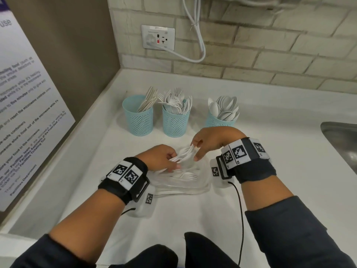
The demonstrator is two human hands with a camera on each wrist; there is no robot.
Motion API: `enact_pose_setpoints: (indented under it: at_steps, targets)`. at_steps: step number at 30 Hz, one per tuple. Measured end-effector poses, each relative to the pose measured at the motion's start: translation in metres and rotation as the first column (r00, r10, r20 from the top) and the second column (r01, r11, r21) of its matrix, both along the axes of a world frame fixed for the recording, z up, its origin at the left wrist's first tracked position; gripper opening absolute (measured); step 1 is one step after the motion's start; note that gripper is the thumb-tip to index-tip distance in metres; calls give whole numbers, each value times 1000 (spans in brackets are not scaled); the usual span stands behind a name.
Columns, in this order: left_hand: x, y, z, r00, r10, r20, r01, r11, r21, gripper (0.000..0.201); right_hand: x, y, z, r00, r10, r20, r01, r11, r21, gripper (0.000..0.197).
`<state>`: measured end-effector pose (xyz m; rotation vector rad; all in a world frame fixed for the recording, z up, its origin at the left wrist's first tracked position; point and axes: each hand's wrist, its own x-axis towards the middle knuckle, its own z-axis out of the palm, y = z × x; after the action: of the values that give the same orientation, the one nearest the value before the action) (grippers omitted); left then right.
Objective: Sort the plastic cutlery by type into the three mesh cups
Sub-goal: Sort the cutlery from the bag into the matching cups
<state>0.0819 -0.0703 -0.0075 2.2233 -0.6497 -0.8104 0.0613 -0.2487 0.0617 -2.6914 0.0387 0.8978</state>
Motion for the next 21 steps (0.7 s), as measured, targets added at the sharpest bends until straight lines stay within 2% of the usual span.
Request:
enact_pose_setpoints:
  at_steps: [5,7,10,12,16,19,21]
  targets:
    - [-5,-8,1,997,77,-2,-77,990,-115,15,8,5,-9,978,-172,-121,197,950,243,68]
    - [-6,-8,4,993,99,-65,-109,977,-184,11,9,5,-14,971,-211,-117,237,920,312,58]
    - [-8,-6,6,983,137,-126,-163,959,-230,17,8,3,-18,963,-256,-90,268,845,463,31]
    - [-8,-5,8,965,169,-201,-218,941,-257,8,7,3,-17,949,-309,-61,293,792,535,30]
    - [-6,-2,12,908,237,-346,-359,866,-348,2,6,2,-15,926,-378,-5,303,734,607,39]
    - [-6,-1,13,880,238,-412,-401,836,-375,4,4,1,-13,940,-342,6,271,757,595,41]
    - [-7,-2,13,865,241,-441,-427,814,-394,6,5,1,-13,930,-363,63,262,772,578,35]
